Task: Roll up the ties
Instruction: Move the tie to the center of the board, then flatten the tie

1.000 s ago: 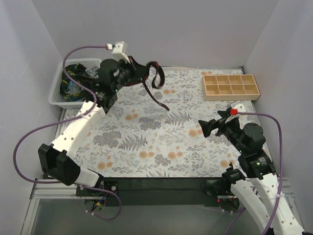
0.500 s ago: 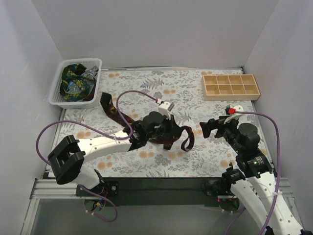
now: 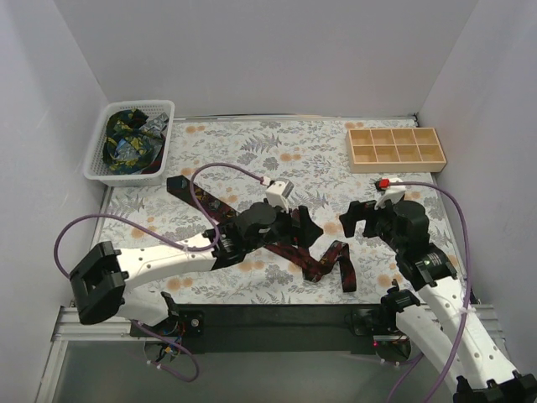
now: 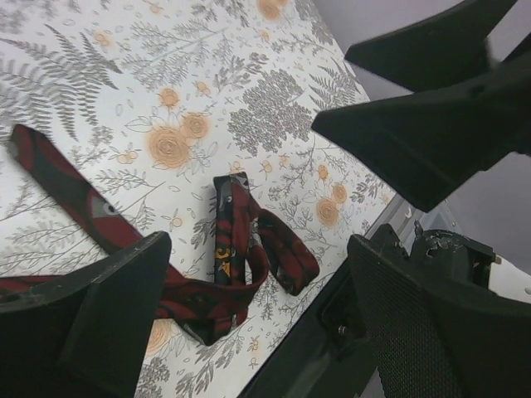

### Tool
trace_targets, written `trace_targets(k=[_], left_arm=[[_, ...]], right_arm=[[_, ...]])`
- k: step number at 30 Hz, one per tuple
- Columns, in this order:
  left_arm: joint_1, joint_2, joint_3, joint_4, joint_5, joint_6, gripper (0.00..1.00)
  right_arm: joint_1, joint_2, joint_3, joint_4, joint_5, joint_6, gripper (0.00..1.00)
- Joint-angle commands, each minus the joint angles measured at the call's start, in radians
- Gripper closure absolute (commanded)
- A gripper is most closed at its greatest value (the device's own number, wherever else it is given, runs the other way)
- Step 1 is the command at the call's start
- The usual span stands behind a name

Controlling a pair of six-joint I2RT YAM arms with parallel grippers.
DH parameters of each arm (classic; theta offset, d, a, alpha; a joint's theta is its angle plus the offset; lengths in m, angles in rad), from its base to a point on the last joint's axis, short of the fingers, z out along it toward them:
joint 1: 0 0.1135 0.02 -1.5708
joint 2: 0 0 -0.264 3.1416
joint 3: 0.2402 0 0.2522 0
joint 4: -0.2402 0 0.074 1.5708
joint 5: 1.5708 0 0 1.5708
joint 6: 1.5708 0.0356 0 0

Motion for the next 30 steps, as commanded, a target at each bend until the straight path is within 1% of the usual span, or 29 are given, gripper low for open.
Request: trace_targets(k=[1,2,3,4,5,7,8,9,10,11,12,14,15,19,23,25,30], left_arm=[[0.009,-0.149,-0.016,-0.116,-0.152,-0.006,0.19],[0.031,-0.164,-0.017,-0.147,-0.175,-0.007,0.19],[0.046,-0.18,-0.026,-0.213,-0.201,-0.006,0.2],[0.067,-0.191,-0.032,-0.239,-0.22,-0.009,0.21],[0.128,-0.207,-0.04,-0.264,-0.214,-0.018,0.22],[0.208,-0.221,-0.077,-0.307,-0.167,-0.044,0.25],[0.285,-0.223,-0.089,-0.313,-0.121,-0.047,0.26],[0.317,-0.221,-0.101,-0.325,-0.111,-0.055,0.29],[0.344,-0.218,-0.117,-0.33,-0.099,-0.053,0.3],[0.383,-0.212,-0.123,-0.331,-0.094,-0.049,0.3],[0.397,-0.202,-0.128,-0.333,-0.094,-0.044,0.32],[0.434,-0.182,-0.137,-0.328,-0.094,-0.033,0.35],[0.446,-0.157,-0.138,-0.327,-0.097,-0.03,0.36],[0.508,-0.097,-0.148,-0.319,-0.09,-0.022,0.39],[0.561,-0.031,-0.151,-0.298,-0.068,-0.03,0.42],[0.571,0.013,-0.149,-0.285,-0.064,-0.035,0.43],[0.583,0.098,-0.14,-0.276,-0.054,-0.068,0.46]], right_arm=[[0.005,0.077,0.036,-0.027,-0.066,0.012,0.02],[0.004,0.1,0.038,-0.033,-0.081,0.016,0.02],[0.005,0.126,0.039,-0.039,-0.094,0.019,0.02],[0.005,0.181,0.041,-0.044,-0.126,0.022,0.04],[0.005,0.21,0.045,-0.05,-0.146,0.022,0.09],[0.008,0.299,0.053,-0.053,-0.196,0.022,0.13],[0.01,0.324,0.058,-0.053,-0.201,0.022,0.18],[0.019,0.348,0.059,-0.052,-0.203,0.022,0.21],[0.025,0.384,0.061,-0.053,-0.19,0.022,0.21],[0.033,0.399,0.062,-0.053,-0.181,0.022,0.25],[0.051,0.413,0.065,-0.053,-0.169,0.025,0.25],[0.066,0.447,0.072,-0.07,-0.114,0.049,0.31],[0.073,0.456,0.075,-0.091,-0.077,0.058,0.32],[0.074,0.475,0.062,-0.145,-0.026,0.13,0.33],[0.074,0.488,0.039,-0.165,-0.034,0.167,0.34],[0.073,0.496,0.029,-0.161,-0.043,0.181,0.35],[0.074,0.533,0.007,-0.087,-0.078,0.197,0.41]])
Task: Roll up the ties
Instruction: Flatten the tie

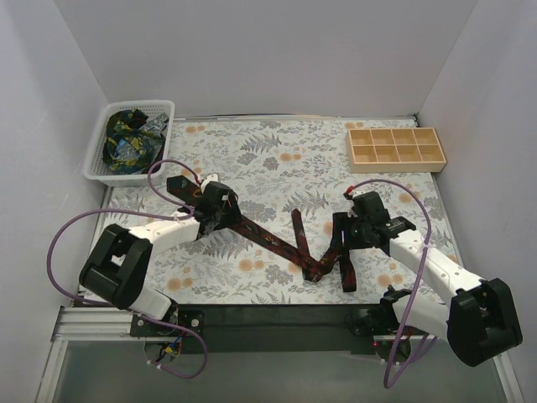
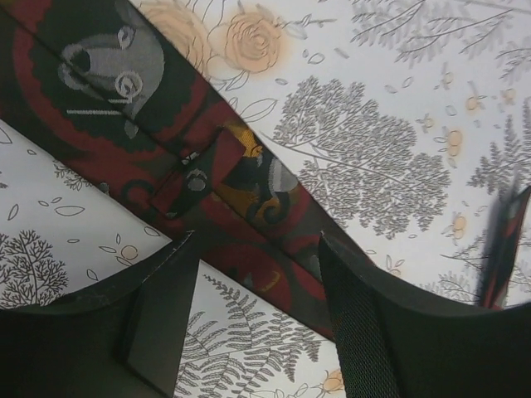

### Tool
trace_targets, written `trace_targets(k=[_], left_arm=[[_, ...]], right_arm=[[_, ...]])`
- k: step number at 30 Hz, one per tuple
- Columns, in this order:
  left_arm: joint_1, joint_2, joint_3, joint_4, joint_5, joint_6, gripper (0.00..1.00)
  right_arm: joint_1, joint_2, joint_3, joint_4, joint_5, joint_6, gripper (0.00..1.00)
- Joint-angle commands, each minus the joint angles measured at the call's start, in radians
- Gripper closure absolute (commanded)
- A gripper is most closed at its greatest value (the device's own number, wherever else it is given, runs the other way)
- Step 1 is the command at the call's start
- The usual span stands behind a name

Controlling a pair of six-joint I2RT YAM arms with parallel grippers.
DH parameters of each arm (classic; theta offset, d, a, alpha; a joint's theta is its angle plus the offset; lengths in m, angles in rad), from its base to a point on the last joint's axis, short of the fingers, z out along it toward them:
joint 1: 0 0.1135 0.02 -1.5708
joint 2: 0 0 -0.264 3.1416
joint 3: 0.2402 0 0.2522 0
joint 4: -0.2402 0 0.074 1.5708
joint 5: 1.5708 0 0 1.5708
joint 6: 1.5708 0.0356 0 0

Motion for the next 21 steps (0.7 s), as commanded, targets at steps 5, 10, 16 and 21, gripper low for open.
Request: trace_targets(k=[5,10,16,21], left_arm=[[0.015,0.06,-0.001,0.01,0.0,-0.059,0.48],[0.02,0.066,-0.017,-0.004,-0.037,-0.074,0.53],[0.026,0.037,-0.034,-0.049,-0.094,-0.1,0.6],[0.031,0.0,-0.051,-0.096,-0.124,-0.117,0.6]], right_arm=[[0.004,0.041,-0.057,0.122,-0.036,0.086,0.48],[0.004,0.035,-0.097,0.193,-0.009,0.123,0.64],[-0.05,-0.002,-0.007,0.182,0.117,0.094,0.99],[-0.187,-0.058,0.141,0.158,0.213,0.051,0.99]])
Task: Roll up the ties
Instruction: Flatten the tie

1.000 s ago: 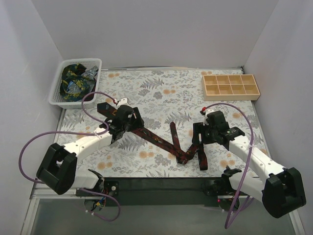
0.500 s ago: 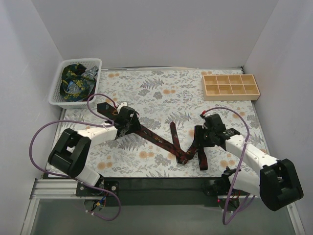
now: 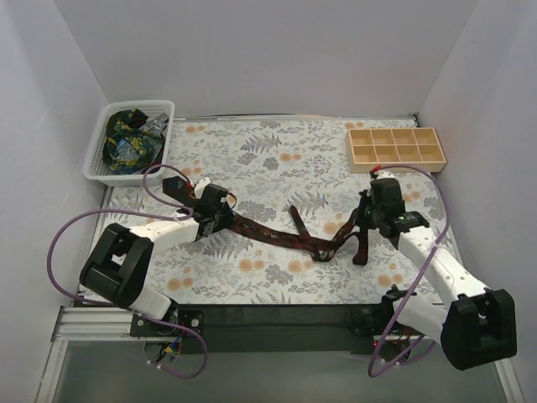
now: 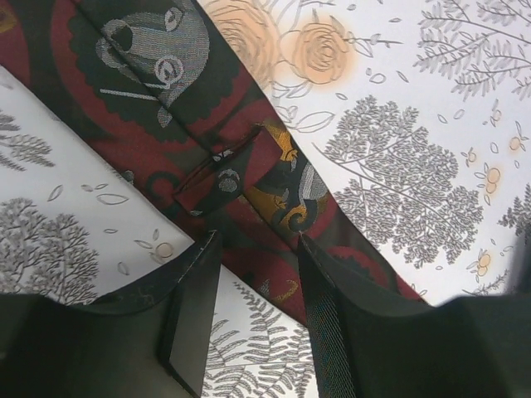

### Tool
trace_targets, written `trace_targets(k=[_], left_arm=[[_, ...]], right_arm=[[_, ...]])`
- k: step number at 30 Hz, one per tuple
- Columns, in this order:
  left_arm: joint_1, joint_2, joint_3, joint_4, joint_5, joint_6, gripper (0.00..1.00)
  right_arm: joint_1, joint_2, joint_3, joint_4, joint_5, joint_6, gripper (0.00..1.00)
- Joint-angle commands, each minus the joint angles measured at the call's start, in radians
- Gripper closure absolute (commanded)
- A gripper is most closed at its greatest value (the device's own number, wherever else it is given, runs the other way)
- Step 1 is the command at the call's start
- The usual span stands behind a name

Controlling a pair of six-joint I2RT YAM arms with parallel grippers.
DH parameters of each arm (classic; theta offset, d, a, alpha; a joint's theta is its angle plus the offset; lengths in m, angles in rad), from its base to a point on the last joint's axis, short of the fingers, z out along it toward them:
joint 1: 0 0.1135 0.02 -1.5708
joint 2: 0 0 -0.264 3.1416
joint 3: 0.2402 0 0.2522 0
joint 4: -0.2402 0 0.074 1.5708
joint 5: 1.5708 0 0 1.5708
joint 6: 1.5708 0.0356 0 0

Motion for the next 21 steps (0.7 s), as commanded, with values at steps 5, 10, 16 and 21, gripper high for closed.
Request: trace_targets(k=[5,10,16,21], left_arm=[[0.017,-0.051,-0.042,-0.134,-0.1,-0.041,0.62],[0.02,-0.087,-0.062,-0.158,-0.112,-0.056,0.64],[0.02,-0.123,-0.059,-0.18,-0.092,-0.042,0.6],[0.02,-0.149,-0.071,-0.189,-0.092,-0.042,0.59]], right_arm=[[-0.22,-0.109,0.234,0.036,0.132,-0.044,0.99],[-0.295,-0.143,0.283,0.036,0.106,-0.04,0.99],[-0.338,-0.184,0.153,0.004,0.178,0.035,0.97],[-0.395,-0.223,0.075,-0.041,0.311,0.112,0.96]])
